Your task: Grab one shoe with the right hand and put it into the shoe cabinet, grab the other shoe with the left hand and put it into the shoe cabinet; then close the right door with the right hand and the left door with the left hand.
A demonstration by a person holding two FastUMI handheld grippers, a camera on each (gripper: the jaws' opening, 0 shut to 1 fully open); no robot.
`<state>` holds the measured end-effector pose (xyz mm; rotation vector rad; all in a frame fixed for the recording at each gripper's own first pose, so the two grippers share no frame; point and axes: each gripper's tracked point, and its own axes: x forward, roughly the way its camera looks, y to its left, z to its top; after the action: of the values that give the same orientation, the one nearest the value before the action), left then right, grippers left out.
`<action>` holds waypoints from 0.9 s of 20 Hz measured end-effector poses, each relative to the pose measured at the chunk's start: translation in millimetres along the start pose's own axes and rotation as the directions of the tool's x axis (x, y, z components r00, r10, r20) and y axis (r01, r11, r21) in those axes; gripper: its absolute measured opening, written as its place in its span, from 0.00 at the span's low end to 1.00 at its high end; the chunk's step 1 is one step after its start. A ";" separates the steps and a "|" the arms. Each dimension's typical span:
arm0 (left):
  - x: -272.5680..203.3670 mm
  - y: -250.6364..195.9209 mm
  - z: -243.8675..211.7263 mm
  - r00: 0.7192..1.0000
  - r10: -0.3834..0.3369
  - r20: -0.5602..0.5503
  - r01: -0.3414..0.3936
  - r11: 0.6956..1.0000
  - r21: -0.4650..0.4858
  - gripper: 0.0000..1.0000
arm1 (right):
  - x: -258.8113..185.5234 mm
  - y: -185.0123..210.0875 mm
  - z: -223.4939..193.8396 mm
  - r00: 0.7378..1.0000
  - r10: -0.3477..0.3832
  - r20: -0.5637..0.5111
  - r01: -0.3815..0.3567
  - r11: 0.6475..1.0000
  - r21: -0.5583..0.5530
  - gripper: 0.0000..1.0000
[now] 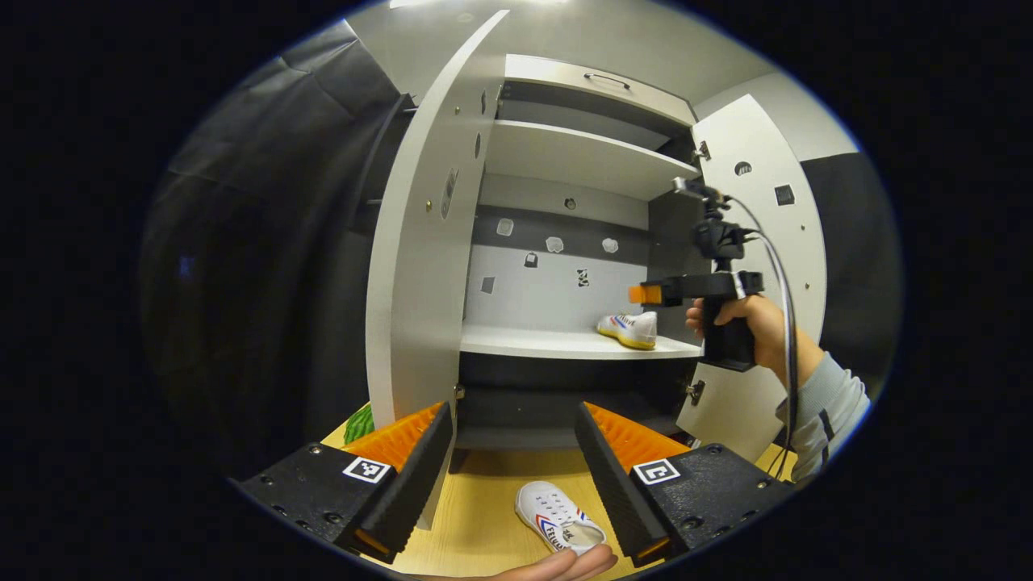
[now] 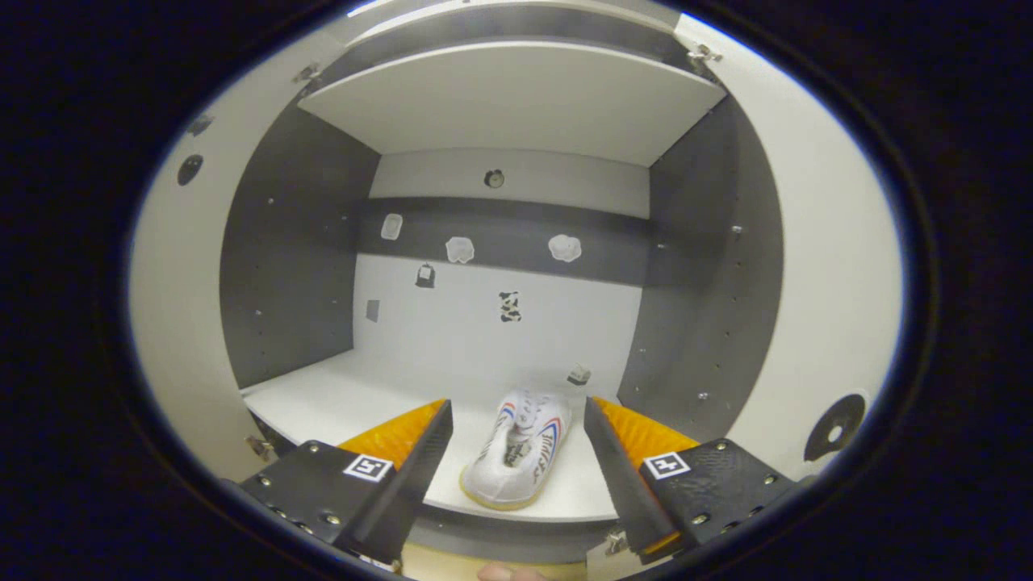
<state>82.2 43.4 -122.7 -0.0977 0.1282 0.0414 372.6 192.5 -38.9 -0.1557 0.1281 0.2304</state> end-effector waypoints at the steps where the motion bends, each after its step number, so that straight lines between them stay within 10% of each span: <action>1: 0.1 -1.4 -5.0 1.000 0.004 -0.008 -0.004 1.000 0.000 0.94 | -15.9 1.9 -0.8 1.000 0.006 0.008 -0.006 1.000 0.012 0.97; 18: 42.2 -24.2 -195.6 0.942 -0.007 -0.335 -0.007 0.999 -0.040 0.96 | -239.8 5.8 -107.9 0.996 -0.056 0.076 0.053 0.997 0.049 0.97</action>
<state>100.7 1.3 -318.9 -0.1448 0.4690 0.0271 128.0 128.0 -110.9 -0.1036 0.0523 0.1785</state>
